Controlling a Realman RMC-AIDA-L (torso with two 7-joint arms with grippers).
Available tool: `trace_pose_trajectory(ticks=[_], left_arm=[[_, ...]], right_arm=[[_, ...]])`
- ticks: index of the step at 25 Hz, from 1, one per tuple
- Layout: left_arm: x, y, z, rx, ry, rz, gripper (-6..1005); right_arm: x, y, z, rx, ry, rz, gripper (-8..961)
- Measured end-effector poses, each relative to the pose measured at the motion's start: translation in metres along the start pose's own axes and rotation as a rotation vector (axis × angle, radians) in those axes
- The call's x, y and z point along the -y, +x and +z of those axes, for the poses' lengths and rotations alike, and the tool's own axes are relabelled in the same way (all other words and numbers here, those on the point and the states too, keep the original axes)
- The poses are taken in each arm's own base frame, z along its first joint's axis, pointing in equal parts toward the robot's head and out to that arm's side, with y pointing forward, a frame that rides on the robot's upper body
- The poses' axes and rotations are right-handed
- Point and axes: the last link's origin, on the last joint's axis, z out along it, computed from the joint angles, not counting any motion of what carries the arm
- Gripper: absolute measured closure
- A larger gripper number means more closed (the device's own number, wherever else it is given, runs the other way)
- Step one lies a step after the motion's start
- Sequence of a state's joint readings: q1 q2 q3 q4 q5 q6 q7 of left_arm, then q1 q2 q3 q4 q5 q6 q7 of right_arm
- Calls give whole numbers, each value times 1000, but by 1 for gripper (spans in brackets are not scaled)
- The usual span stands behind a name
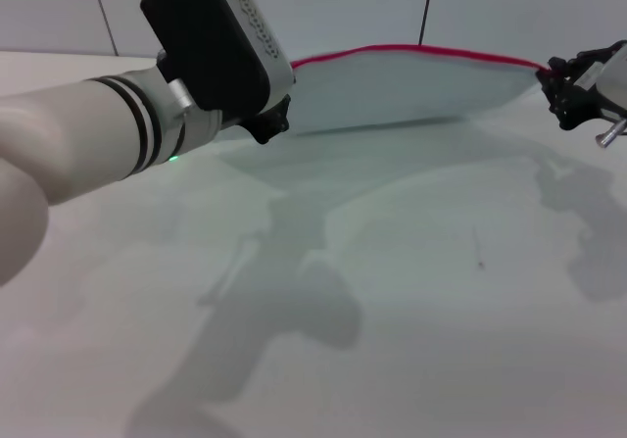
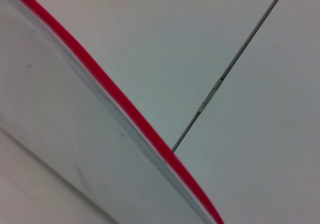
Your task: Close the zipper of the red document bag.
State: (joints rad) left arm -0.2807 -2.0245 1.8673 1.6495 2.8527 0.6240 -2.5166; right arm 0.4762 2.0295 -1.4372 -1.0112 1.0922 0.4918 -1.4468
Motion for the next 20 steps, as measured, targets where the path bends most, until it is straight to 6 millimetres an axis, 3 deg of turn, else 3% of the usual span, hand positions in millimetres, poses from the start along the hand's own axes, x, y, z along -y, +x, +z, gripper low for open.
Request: trace_pose_trajectory(ticks=[9, 15, 20], left_arm=[[0, -7, 10, 30, -2, 20, 886], [0, 1, 11, 2, 3, -28, 703], [8, 2, 11, -57, 58, -127, 529]], right_arm=[[4, 3, -2, 2, 34, 37, 748], [3, 1, -3, 16, 36, 68, 516], [1, -5, -12, 82, 50, 159, 433]])
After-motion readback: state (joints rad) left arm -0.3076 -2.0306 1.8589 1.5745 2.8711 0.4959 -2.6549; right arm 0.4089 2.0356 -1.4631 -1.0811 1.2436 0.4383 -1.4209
